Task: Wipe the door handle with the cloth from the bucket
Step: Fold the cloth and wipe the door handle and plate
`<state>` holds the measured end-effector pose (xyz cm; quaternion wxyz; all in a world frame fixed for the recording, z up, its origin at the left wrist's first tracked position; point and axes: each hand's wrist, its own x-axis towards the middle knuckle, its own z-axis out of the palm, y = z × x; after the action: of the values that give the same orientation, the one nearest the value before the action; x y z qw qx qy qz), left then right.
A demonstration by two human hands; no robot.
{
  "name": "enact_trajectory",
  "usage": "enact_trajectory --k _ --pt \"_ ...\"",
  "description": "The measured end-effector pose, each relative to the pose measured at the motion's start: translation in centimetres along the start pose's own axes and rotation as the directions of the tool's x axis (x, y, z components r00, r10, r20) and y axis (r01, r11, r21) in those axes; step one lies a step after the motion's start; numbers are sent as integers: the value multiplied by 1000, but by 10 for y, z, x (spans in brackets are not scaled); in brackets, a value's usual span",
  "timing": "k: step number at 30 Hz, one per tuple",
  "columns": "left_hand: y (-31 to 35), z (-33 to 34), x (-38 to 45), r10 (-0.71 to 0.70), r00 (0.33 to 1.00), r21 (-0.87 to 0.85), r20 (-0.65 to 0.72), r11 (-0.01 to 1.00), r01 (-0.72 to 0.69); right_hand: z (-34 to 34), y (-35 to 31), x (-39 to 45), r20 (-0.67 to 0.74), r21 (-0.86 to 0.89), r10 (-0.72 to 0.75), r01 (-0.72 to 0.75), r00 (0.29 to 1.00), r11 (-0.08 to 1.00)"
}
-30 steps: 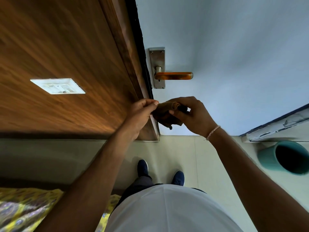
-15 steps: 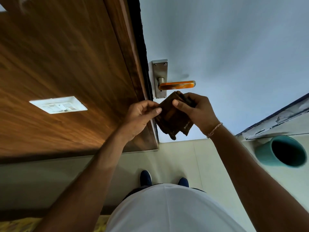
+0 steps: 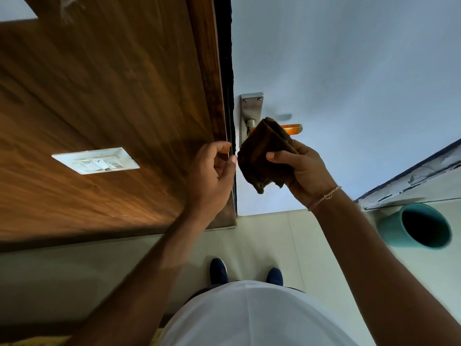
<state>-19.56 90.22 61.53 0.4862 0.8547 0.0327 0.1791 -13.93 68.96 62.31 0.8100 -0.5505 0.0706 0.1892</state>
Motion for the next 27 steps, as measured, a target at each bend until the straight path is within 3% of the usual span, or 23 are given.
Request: enact_trajectory --k 4,7,10,13,15,17,19,22,24,27 --pt "6 1 -1 304 934 213 -189 941 -263 12 -13 -10 -178 -124 -193 172 965 977" --pt "6 4 2 439 877 385 -193 856 -344 12 -23 -15 -255 -502 -493 322 832 803" --pt "1 9 6 493 863 507 -112 775 -377 13 -28 -13 -70 -788 -751 426 656 445" --pt "-3 14 9 482 874 591 -68 725 -354 22 -21 8 188 -929 -855 371 483 5" --pt "-6 17 12 472 878 619 -71 712 -332 28 -5 28 373 -895 -805 408 462 -181" --pt "-13 19 15 458 886 647 -69 697 -310 28 18 43 481 -869 -707 388 518 -307" --pt "-22 20 16 449 892 681 -54 670 -296 24 33 48 519 -854 -665 348 537 -386" --pt "-34 23 16 454 891 712 -20 632 -306 12 34 44 540 -841 -680 346 497 -415" --pt "-39 24 16 459 889 723 -11 617 -310 2 30 40 489 -872 -721 291 491 -393" --pt "-45 25 18 460 888 741 -2 597 -307 5 30 32 398 -917 -744 235 537 -322"
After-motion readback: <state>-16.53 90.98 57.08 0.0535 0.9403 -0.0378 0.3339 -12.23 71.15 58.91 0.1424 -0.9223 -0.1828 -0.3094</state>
